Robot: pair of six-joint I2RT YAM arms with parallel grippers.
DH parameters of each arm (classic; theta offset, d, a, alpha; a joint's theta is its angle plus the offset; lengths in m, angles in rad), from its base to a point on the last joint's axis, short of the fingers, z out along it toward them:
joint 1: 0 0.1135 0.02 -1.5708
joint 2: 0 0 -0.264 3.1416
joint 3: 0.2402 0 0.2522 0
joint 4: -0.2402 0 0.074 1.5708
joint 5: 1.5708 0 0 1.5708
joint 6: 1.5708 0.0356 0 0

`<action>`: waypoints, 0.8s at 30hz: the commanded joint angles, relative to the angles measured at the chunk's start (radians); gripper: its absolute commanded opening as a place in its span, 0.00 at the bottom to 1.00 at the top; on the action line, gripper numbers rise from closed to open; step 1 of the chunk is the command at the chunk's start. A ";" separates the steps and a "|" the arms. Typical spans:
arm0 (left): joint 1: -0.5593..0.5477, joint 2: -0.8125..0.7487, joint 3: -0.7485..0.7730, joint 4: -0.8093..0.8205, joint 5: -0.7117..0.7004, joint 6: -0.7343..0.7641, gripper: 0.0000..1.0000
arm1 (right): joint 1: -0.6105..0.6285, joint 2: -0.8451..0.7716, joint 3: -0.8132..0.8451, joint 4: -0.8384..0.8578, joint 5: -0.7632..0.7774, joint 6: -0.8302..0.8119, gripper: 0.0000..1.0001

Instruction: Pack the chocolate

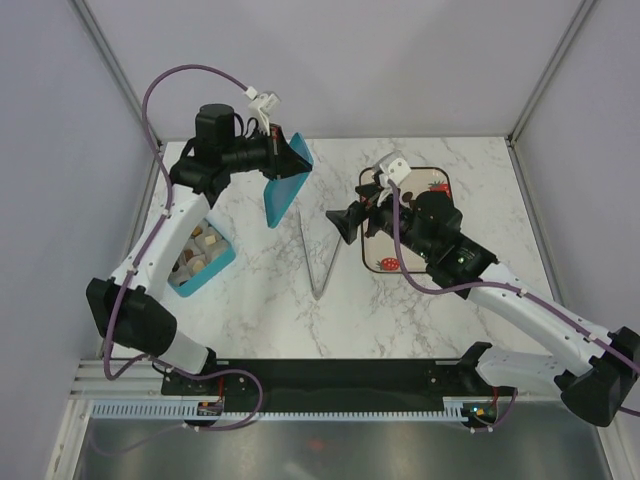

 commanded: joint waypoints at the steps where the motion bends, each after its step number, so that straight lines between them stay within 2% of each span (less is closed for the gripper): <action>1: -0.001 -0.094 -0.040 0.065 0.176 -0.087 0.02 | 0.000 -0.007 0.030 0.015 -0.190 -0.298 0.95; 2: -0.001 -0.109 -0.052 0.065 0.197 -0.081 0.02 | -0.002 -0.022 0.022 -0.019 -0.228 -0.448 0.95; 5: -0.001 -0.163 -0.104 0.051 0.263 -0.067 0.02 | -0.018 -0.059 -0.020 -0.043 -0.298 -0.659 0.93; 9: -0.001 -0.210 -0.167 0.024 0.332 -0.050 0.02 | -0.041 -0.036 0.021 -0.145 -0.350 -0.848 0.84; 15: -0.002 -0.264 -0.216 -0.005 0.407 -0.025 0.02 | -0.058 0.034 0.081 -0.226 -0.454 -1.010 0.77; 24: -0.054 -0.318 -0.296 -0.019 0.404 -0.031 0.02 | -0.080 0.110 0.160 -0.260 -0.533 -1.078 0.74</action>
